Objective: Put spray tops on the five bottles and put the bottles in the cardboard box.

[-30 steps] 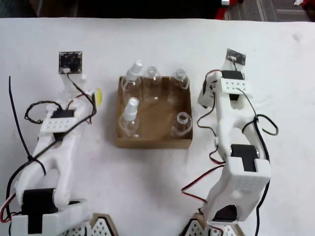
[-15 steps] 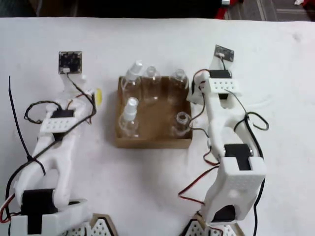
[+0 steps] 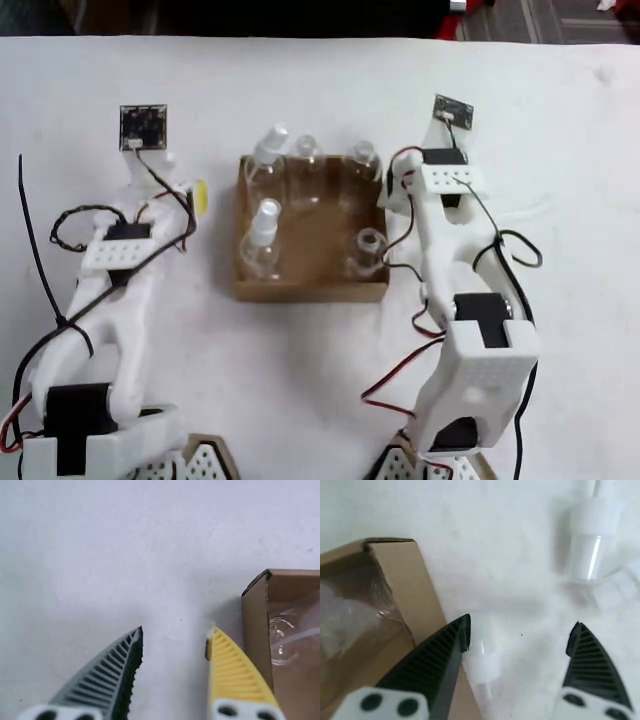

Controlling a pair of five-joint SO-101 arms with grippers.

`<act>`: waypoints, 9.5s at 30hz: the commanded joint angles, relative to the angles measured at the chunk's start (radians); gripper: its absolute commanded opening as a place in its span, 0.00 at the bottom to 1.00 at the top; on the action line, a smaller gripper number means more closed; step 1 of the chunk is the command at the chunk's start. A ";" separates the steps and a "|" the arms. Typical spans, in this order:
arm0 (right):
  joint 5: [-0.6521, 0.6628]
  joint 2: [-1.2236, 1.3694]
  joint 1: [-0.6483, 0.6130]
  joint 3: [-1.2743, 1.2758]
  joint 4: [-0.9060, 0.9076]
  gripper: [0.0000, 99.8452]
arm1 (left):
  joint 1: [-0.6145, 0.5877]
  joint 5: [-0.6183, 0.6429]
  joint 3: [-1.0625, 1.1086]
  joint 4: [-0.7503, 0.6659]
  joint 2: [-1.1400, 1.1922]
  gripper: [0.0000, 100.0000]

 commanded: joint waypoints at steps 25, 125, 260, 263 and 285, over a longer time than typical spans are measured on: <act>0.029 -0.021 -0.044 0.095 -0.053 0.29 | 0.007 -0.011 -0.002 -0.025 -0.050 0.20; -0.034 -0.765 0.153 0.155 0.030 0.05 | 0.015 -0.012 0.021 -0.109 -0.031 0.20; 0.562 -0.513 -0.355 0.873 -1.931 0.02 | 0.013 -0.012 0.023 -0.109 -0.033 0.20; 0.562 -0.509 -0.355 0.885 -1.931 0.02 | 0.013 -0.012 0.023 -0.109 -0.033 0.20; 0.562 -0.334 -0.355 0.825 -1.942 0.02 | 0.013 -0.012 0.021 -0.109 -0.033 0.20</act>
